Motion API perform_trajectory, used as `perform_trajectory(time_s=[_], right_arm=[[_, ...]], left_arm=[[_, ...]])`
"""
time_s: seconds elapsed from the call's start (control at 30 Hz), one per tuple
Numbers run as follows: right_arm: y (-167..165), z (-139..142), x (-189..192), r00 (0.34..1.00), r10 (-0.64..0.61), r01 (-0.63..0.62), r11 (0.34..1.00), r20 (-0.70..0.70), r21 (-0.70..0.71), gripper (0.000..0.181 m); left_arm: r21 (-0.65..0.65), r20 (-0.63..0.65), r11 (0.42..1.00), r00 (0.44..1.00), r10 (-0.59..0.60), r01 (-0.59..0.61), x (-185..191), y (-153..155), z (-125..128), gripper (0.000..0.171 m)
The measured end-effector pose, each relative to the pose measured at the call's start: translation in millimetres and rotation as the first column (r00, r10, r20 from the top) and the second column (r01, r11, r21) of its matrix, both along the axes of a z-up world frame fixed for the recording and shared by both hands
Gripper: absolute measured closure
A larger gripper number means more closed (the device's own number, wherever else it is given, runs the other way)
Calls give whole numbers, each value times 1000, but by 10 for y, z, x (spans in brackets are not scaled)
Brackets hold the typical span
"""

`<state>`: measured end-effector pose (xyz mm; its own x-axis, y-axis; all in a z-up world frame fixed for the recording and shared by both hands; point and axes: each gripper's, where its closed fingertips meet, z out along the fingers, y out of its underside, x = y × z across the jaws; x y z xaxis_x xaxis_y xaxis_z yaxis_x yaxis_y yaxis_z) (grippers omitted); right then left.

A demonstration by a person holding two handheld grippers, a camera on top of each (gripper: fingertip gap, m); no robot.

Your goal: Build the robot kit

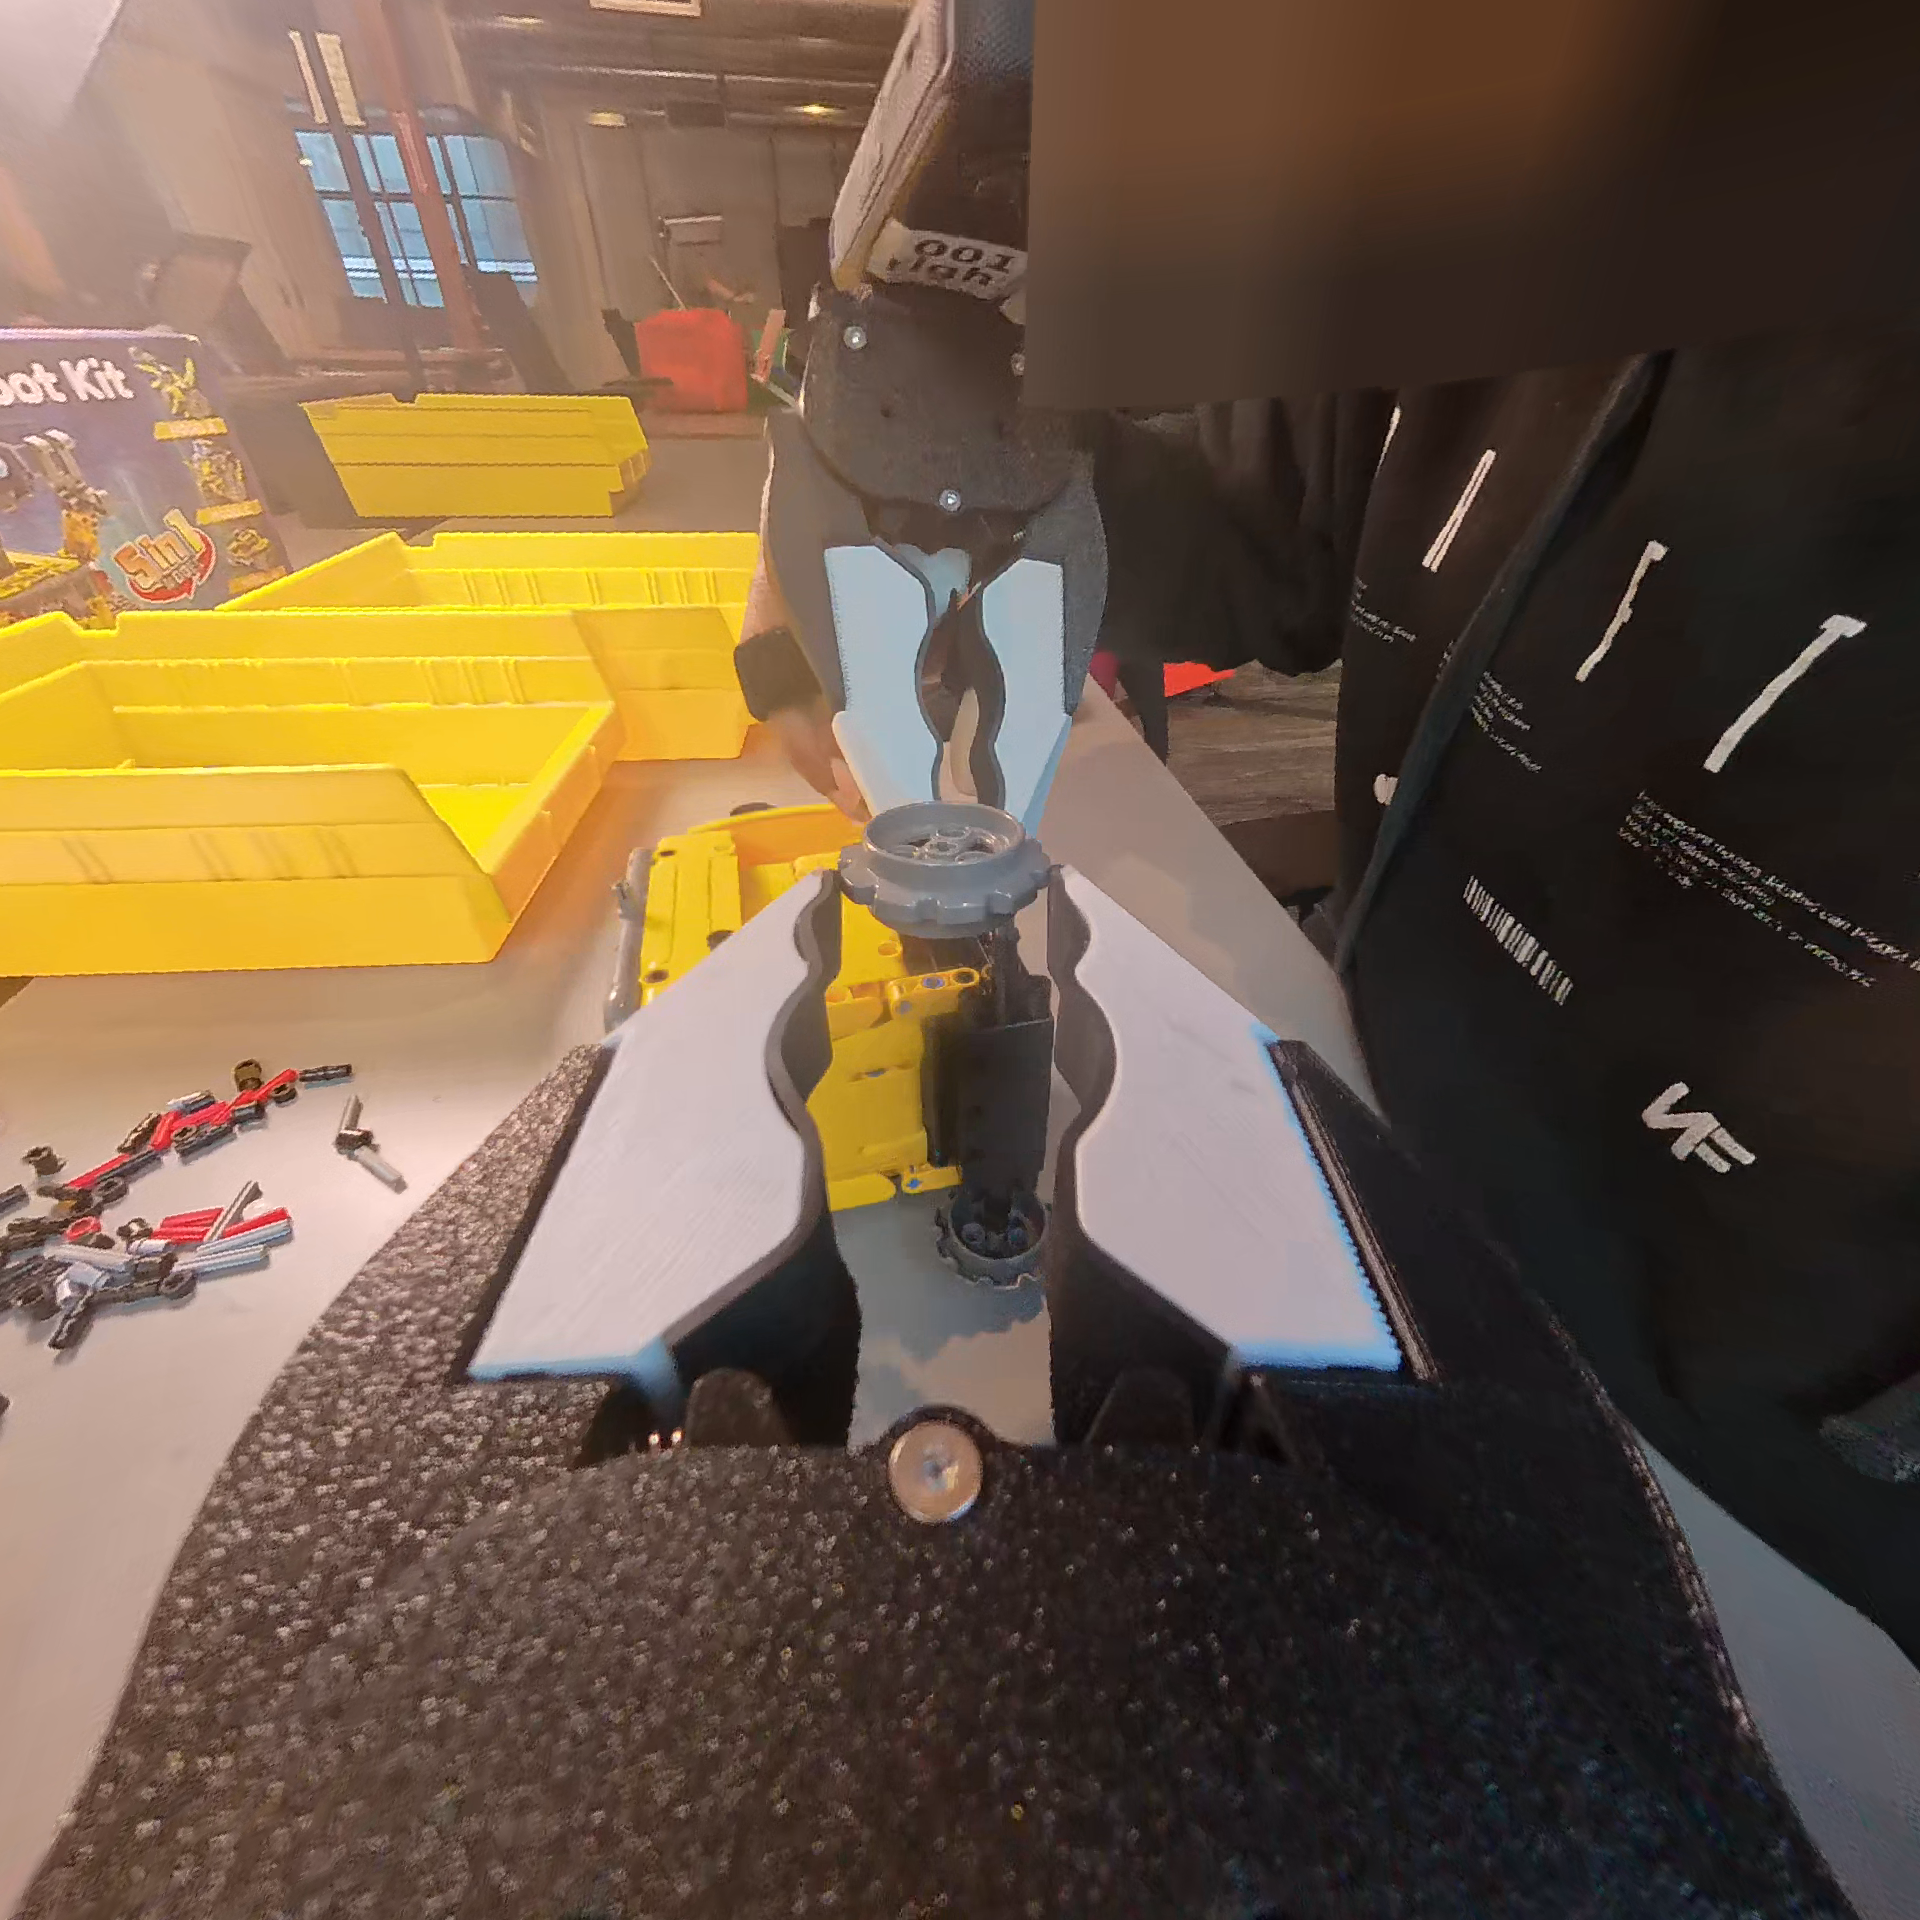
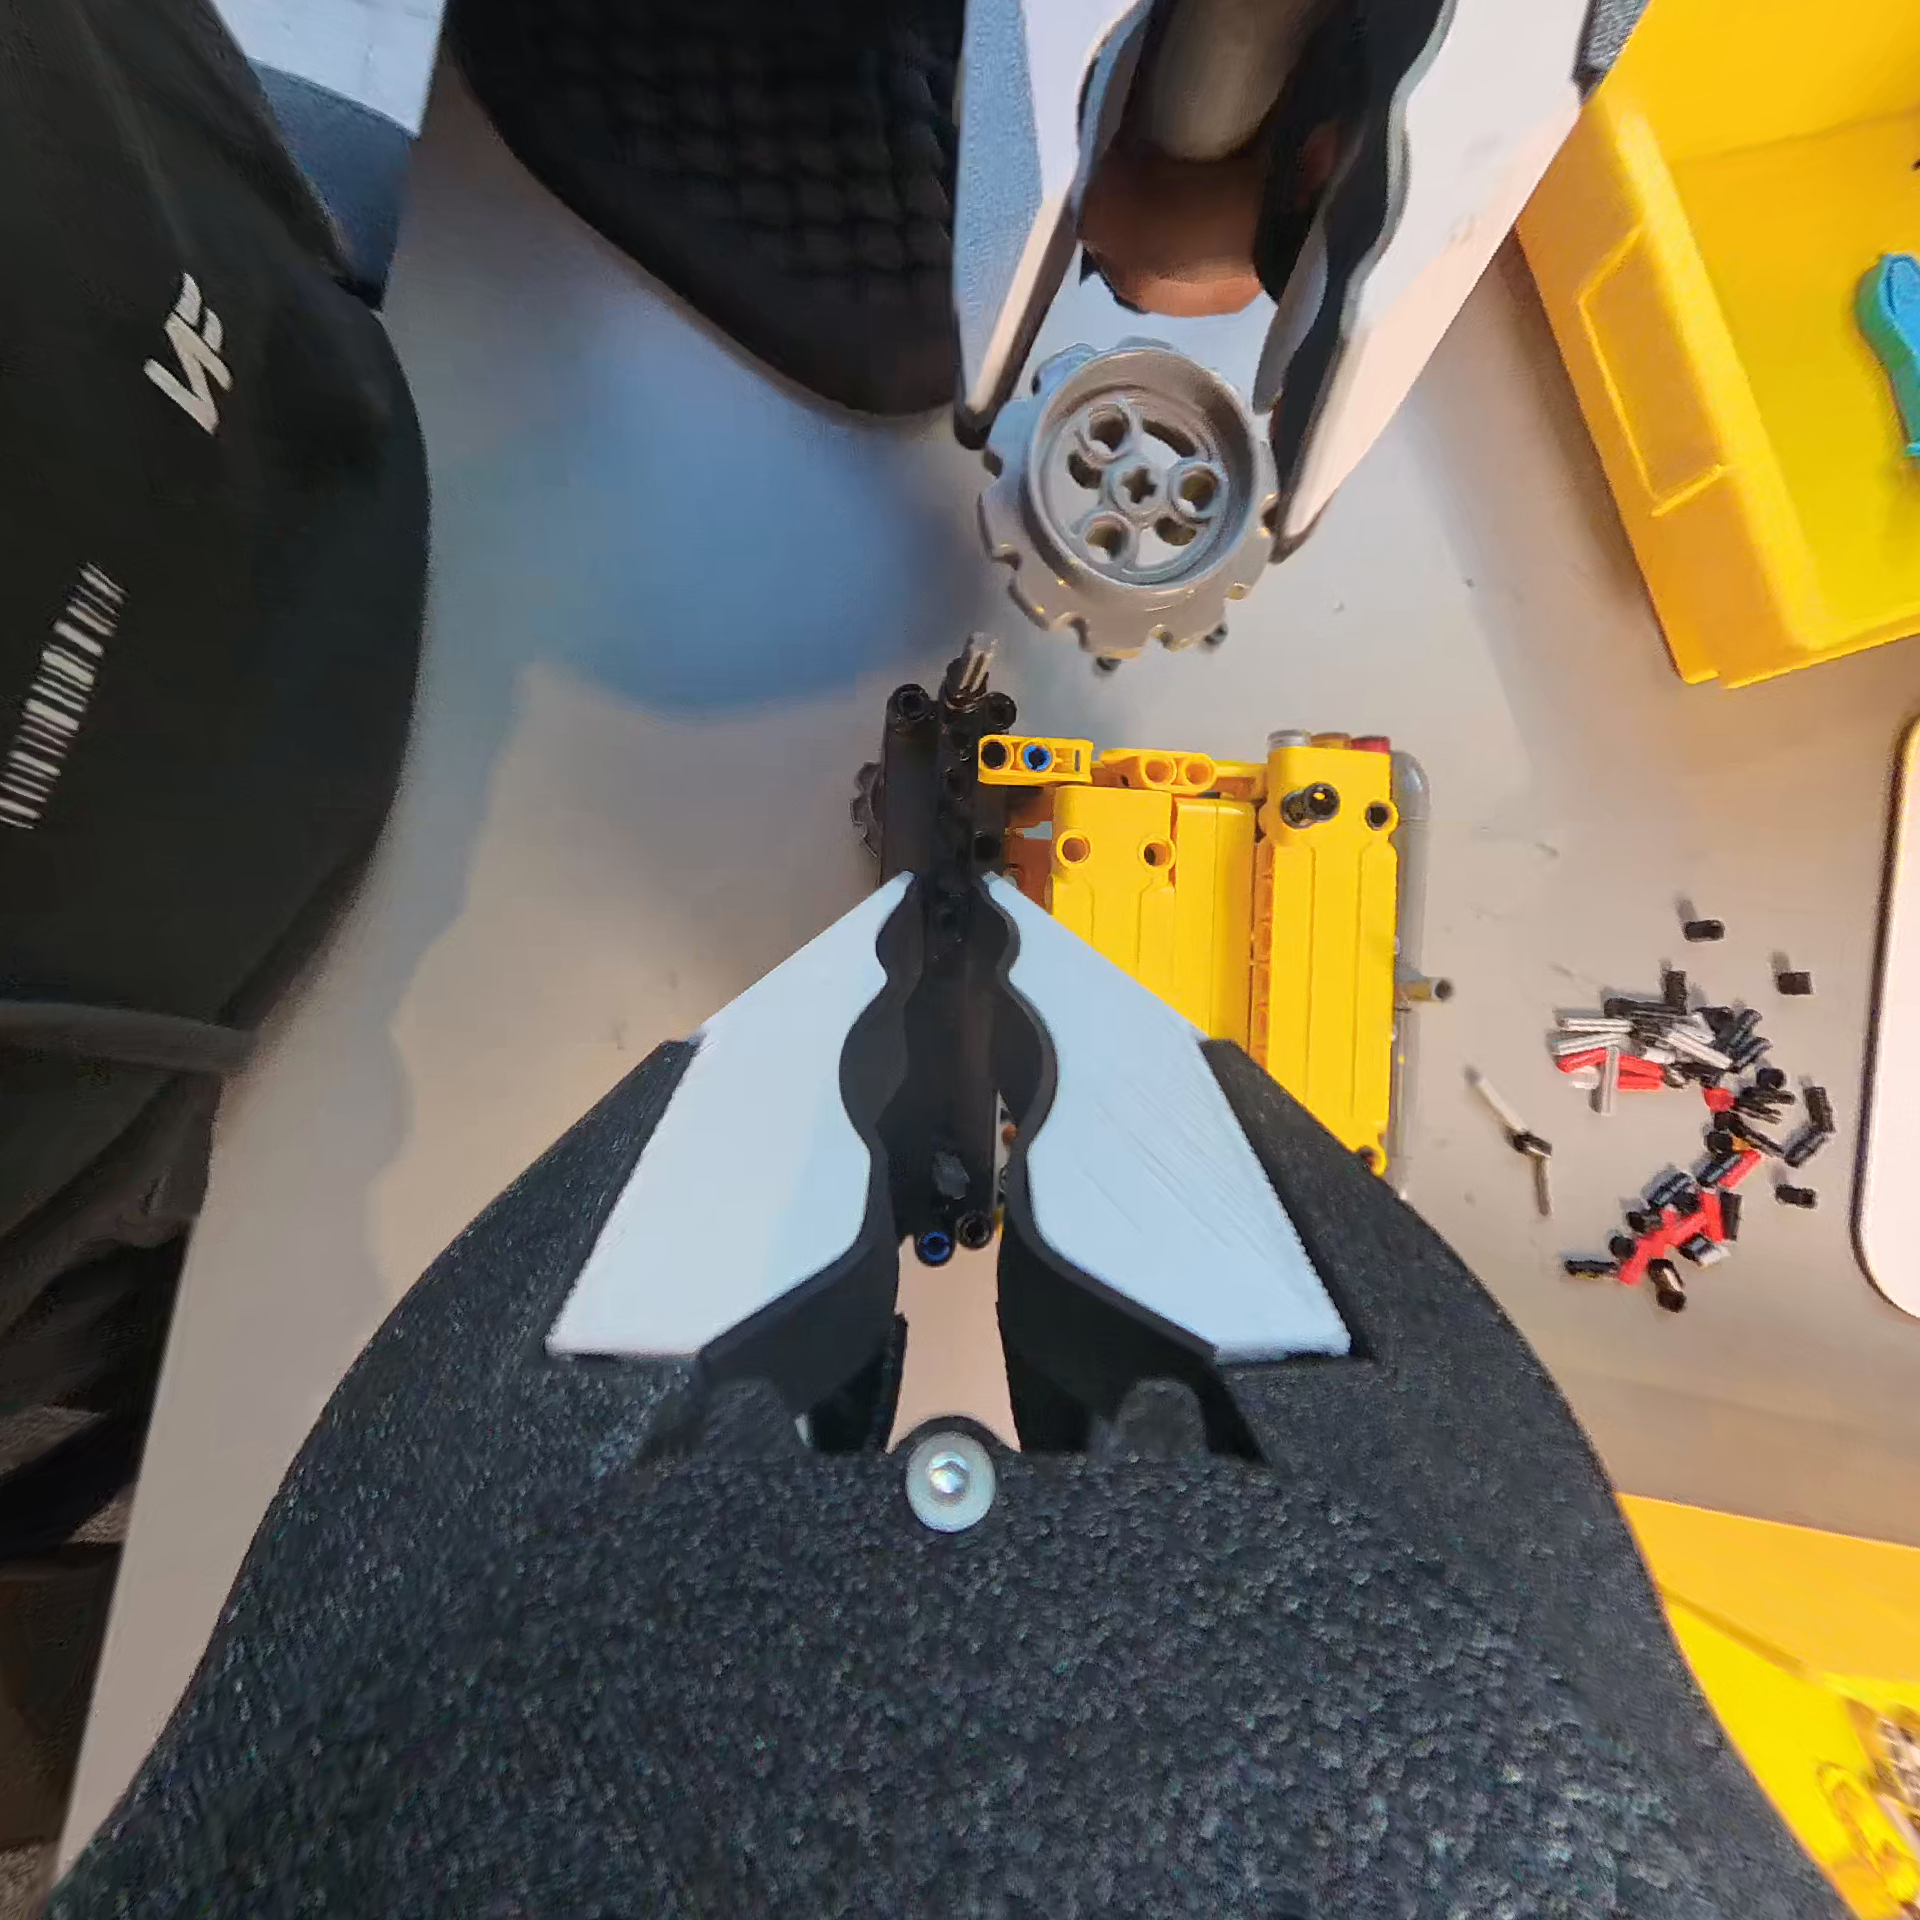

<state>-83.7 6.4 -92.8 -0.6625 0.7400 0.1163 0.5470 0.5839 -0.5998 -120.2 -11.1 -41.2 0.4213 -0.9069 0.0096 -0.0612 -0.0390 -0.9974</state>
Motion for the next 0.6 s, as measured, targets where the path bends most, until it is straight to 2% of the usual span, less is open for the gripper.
perform_trajectory(time_s=[0.27, 0.47, 0.6], right_arm=[[-213, -12, 128, 999, -14, 13, 1000, -29, -24, 174], [-243, -18, 116, 998, -21, 21, 1000, -51, -8, 174], [-249, -18, 114, 998, -22, 22, 1000, -57, -6, 174]], left_arm=[[6, -42, 1000, 999, -2, 2, 226, -204, -91, 135], [35, -1, 999, 1000, 4, -4, 280, -325, 29, 135], [-9, -49, 999, 998, 48, -49, 277, -276, -181, 135]])
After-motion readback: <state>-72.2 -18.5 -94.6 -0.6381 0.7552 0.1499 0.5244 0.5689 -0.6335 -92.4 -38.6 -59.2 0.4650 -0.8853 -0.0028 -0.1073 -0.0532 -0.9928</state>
